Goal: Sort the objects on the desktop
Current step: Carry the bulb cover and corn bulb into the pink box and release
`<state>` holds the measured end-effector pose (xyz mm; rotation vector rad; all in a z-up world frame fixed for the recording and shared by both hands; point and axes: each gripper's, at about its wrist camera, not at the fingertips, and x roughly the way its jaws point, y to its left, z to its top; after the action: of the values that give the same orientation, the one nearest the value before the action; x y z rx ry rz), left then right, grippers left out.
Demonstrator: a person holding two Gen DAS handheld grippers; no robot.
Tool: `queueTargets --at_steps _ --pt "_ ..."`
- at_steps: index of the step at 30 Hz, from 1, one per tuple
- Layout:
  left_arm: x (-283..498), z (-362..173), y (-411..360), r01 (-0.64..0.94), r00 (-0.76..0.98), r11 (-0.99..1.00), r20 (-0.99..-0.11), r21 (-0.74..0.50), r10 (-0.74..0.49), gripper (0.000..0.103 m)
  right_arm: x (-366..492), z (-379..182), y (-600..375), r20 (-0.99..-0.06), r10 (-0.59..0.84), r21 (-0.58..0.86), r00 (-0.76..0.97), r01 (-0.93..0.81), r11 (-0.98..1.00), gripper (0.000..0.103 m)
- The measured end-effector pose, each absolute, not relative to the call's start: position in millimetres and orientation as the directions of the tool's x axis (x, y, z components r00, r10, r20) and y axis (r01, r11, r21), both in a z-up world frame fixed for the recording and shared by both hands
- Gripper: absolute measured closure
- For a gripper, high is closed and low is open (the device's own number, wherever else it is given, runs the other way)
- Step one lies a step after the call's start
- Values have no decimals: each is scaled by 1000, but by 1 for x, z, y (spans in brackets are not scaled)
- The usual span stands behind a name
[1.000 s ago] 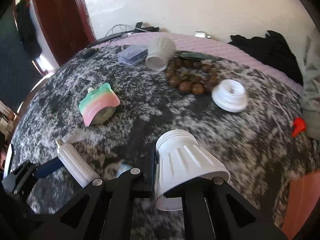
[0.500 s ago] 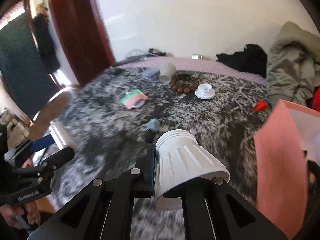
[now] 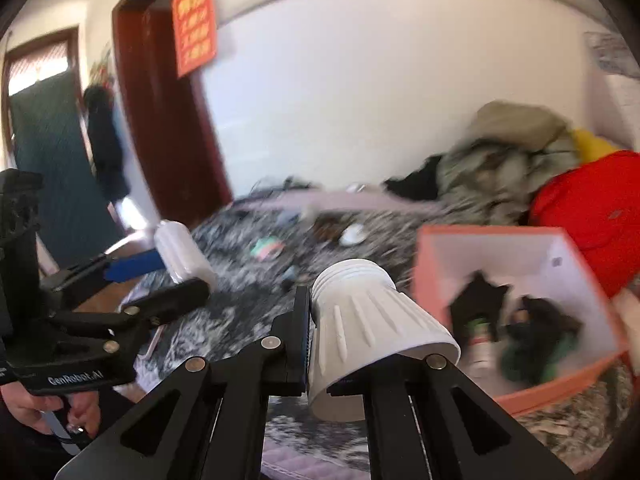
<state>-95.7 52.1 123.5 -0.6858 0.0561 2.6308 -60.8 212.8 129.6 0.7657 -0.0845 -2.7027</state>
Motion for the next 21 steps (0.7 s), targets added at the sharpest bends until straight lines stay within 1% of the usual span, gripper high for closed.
queueTargets --at_steps 5,9,12,14,15,17,18,19,20,21 --pt "-103 155 131 -545 -751 -838 -429 -27 502 29 -32 170 286 -396 -214 135 -893 174 -975 98" --pt "-116 168 189 -606 -733 -795 -406 26 545 29 -49 185 353 -369 -117 170 -922 56 -984 98" --pt "-142 162 219 -622 -717 -782 -428 38 550 29 -77 179 394 -389 -99 228 -916 8 -974 98" --pt "-167 152 236 -626 -703 -779 -457 35 544 29 -108 168 421 -408 -113 276 -906 -5 -961 98" --pt "-180 145 243 -631 -689 -775 -477 25 545 29 -123 161 429 -420 -119 291 -900 -10 -957 98" --pt "-212 126 257 -658 -614 -752 -551 -38 565 28 -168 136 444 -482 -181 353 -857 -1 -936 97" --pt "-225 118 263 -663 -578 -745 -584 -73 571 26 -191 120 450 -521 -205 379 -829 -9 -925 89" --pt "-235 111 266 -652 -563 -752 -605 -93 563 19 -210 103 456 -577 -201 393 -791 -53 -918 60" --pt "-242 105 265 -634 -563 -767 -620 -99 546 16 -229 86 461 -631 -199 404 -750 -98 -909 42" --pt "-247 101 264 -621 -569 -778 -625 -101 535 11 -235 74 465 -656 -191 411 -730 -134 -902 24"
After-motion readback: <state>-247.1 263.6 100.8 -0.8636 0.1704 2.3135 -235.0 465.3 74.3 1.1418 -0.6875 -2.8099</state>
